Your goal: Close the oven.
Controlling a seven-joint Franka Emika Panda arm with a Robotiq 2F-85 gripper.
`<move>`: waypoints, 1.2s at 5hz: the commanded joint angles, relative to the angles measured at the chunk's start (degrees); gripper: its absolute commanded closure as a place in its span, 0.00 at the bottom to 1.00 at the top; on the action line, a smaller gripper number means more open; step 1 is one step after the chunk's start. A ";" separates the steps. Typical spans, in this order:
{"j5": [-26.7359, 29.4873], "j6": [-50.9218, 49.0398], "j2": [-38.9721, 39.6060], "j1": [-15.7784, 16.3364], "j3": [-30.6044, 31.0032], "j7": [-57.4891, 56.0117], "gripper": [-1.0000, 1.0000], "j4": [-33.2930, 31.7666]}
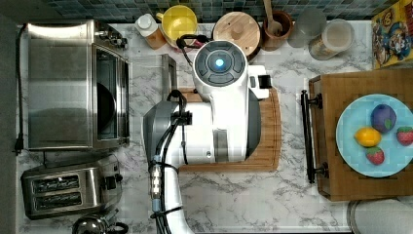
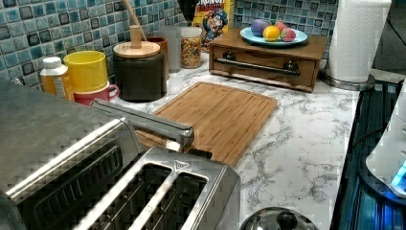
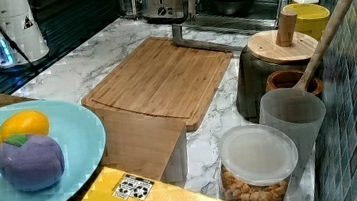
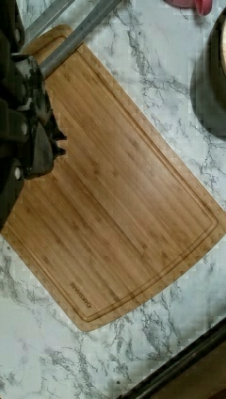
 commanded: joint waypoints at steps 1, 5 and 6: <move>2.88 6.34 -1.04 -0.24 0.36 -8.98 1.00 -4.24; 31.38 13.68 8.56 -8.69 -1.25 -55.09 1.00 -5.56; 36.73 13.61 11.74 -9.31 -0.65 -63.11 1.00 -4.95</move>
